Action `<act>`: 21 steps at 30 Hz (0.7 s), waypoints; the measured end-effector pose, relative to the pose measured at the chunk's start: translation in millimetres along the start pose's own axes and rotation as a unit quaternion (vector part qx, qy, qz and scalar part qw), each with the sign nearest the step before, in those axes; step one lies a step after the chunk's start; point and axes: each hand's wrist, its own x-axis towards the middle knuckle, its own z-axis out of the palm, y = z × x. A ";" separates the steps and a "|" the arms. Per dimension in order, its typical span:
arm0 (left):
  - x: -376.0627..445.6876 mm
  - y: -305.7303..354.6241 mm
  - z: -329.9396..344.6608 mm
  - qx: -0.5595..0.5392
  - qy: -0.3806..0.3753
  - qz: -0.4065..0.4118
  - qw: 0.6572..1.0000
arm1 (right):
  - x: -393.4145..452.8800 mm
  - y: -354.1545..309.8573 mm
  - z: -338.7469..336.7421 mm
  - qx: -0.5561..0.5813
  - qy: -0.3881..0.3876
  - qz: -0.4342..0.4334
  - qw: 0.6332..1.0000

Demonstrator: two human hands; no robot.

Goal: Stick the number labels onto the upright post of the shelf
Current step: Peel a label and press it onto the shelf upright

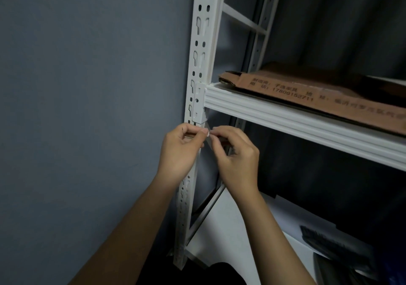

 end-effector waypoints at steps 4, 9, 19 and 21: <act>-4.3 4.0 3.0 -0.037 -0.023 -0.027 0.999 | 2.6 1.9 -3.8 -0.052 0.013 0.008 0.999; -7.0 8.7 2.0 -0.075 -0.083 -0.046 0.993 | 6.8 6.4 -6.2 -0.112 0.000 -0.041 0.993; -1.2 17.1 -1.5 -0.094 -0.111 -0.066 0.987 | 9.3 5.0 -12.3 -0.075 0.004 -0.092 0.993; -0.6 16.5 -1.2 -0.103 -0.111 -0.072 0.986 | 10.1 5.2 -11.9 -0.089 0.000 -0.107 0.990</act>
